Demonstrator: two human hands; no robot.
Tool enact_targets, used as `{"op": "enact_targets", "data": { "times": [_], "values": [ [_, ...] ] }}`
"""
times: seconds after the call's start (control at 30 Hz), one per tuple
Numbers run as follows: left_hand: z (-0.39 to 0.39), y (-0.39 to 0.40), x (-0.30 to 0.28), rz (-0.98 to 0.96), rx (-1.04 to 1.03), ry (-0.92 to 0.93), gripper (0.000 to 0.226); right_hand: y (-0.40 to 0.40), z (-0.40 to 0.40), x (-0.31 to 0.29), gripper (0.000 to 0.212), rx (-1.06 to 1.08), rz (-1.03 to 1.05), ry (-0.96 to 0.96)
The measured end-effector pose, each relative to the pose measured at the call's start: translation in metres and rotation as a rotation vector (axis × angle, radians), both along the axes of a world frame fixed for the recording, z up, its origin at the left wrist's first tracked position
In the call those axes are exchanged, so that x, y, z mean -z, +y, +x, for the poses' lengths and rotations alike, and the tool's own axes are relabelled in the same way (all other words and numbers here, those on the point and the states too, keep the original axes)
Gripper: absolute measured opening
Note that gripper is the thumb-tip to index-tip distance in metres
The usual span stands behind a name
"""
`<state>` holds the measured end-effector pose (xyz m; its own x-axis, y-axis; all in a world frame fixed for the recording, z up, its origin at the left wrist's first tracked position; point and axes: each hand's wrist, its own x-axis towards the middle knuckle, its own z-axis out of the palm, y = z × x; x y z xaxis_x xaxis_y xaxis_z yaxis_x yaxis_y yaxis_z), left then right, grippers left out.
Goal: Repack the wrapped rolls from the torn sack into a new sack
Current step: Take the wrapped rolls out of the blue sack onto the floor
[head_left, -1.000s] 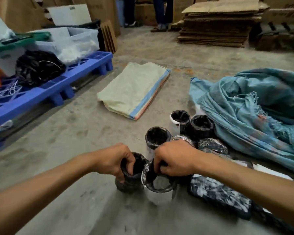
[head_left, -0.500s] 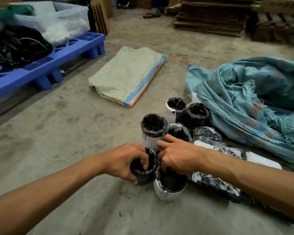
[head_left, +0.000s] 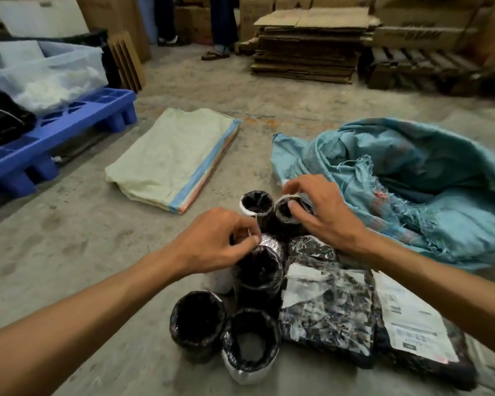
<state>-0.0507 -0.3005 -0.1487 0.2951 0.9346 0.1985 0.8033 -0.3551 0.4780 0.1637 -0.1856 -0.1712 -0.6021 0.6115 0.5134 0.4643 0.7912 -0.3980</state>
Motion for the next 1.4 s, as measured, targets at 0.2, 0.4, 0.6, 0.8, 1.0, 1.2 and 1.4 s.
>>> {"op": "enact_targets", "data": {
  "times": [0.2,0.4,0.6,0.8,1.0,1.2,1.4],
  "values": [
    [0.071,0.117,-0.011,-0.038,-0.059,-0.009,0.02,0.069,0.088,0.015,0.061,0.29,-0.118,-0.624],
    [0.101,0.236,0.016,-0.344,-0.19,0.377,0.089,0.119,0.135,0.062,0.08,0.288,-0.387,-0.981],
    [0.113,0.306,0.067,-0.642,-0.191,0.586,0.104,0.149,0.168,0.116,0.067,0.253,-0.496,-1.045],
    [0.136,0.337,0.111,-0.653,-0.072,0.483,0.122,0.159,0.183,0.1,0.071,0.199,-0.461,-0.919],
    [0.148,0.351,0.129,-0.637,-0.146,0.664,0.117,0.144,0.216,0.068,0.039,0.611,0.325,-0.282],
    [0.15,0.345,0.13,-0.578,-0.21,0.617,0.102,0.159,0.276,0.068,0.08,1.226,-0.343,-0.275],
    [0.172,0.344,0.11,-0.157,-0.419,-0.091,0.105,0.171,0.29,0.118,0.059,0.849,-0.856,-0.634]
  ]
}}
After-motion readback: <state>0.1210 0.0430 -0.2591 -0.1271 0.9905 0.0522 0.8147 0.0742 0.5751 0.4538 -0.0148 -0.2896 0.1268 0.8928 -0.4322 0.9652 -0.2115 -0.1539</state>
